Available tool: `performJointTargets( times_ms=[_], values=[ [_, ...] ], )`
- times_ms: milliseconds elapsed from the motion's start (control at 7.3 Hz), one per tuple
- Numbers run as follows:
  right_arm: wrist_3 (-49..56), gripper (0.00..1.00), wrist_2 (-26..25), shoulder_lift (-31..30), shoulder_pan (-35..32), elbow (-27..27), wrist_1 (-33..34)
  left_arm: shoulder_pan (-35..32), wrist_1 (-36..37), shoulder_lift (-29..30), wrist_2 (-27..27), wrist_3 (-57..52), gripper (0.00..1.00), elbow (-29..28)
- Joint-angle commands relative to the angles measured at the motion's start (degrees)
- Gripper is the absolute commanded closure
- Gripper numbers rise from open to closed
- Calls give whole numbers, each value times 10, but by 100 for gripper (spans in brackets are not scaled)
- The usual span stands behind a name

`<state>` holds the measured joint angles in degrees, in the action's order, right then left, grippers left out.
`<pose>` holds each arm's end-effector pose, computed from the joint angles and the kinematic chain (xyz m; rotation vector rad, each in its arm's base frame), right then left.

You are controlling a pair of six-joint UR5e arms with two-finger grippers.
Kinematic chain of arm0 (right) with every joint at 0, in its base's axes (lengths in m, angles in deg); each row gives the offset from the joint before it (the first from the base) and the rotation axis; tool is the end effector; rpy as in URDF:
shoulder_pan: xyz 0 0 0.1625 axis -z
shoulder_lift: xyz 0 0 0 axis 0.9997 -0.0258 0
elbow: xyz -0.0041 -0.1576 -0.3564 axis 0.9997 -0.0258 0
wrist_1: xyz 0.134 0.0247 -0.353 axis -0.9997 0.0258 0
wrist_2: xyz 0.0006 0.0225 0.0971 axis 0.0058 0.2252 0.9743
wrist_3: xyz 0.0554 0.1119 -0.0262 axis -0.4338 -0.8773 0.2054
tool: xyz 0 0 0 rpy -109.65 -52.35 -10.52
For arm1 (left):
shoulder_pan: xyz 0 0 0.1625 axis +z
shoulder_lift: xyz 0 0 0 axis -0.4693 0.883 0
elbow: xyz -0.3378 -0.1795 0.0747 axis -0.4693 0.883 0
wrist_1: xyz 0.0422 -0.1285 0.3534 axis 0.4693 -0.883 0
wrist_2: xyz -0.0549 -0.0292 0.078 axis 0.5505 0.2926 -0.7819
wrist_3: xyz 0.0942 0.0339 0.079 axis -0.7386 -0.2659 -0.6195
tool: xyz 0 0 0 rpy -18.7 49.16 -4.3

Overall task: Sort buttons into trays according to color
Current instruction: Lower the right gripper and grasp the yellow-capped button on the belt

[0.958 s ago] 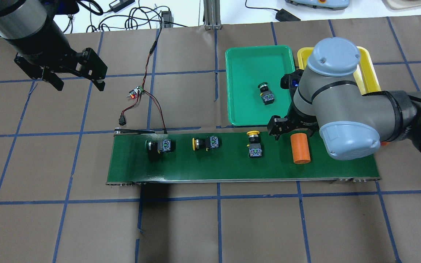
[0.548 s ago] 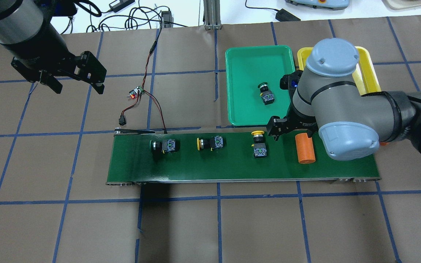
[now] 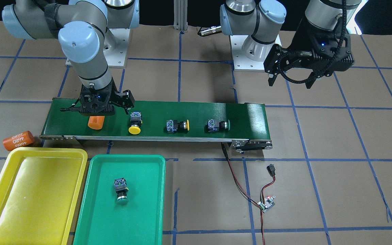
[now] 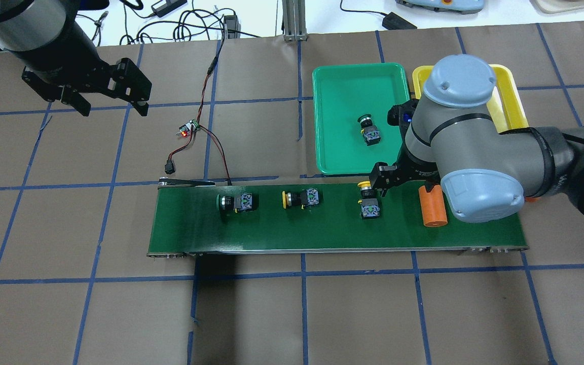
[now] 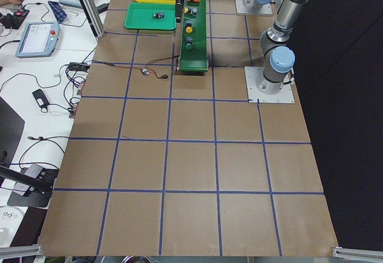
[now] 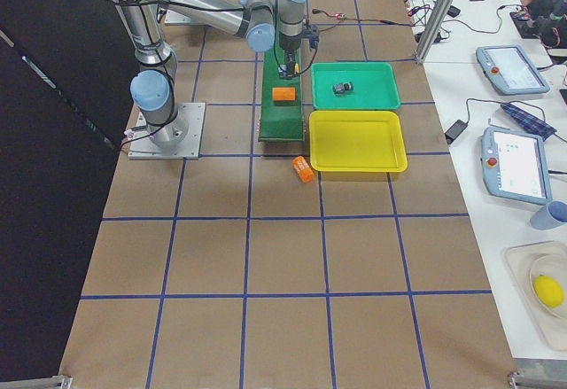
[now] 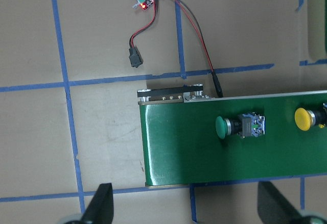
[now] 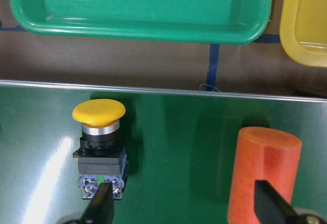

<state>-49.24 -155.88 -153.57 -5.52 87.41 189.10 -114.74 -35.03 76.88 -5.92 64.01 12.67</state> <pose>0.1625 -0.4143 0.2529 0.0924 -3.1361 -0.0469 -0.1088 -0.4544 0.4575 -0.0595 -3.1356 0.1097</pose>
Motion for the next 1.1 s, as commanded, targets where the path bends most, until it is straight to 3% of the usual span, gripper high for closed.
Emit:
performJointTargets(
  times_ms=[0,411,958],
  values=[
    [-9,6,1,0,0,23,17,-1,-24,2,2,24,0,-9],
    [-23,8,27,12,0,36,40,-1,-23,1,0,9,0,1],
    [-18,13,25,31,0,46,57,0,-22,0,0,-9,0,3]
  ],
)
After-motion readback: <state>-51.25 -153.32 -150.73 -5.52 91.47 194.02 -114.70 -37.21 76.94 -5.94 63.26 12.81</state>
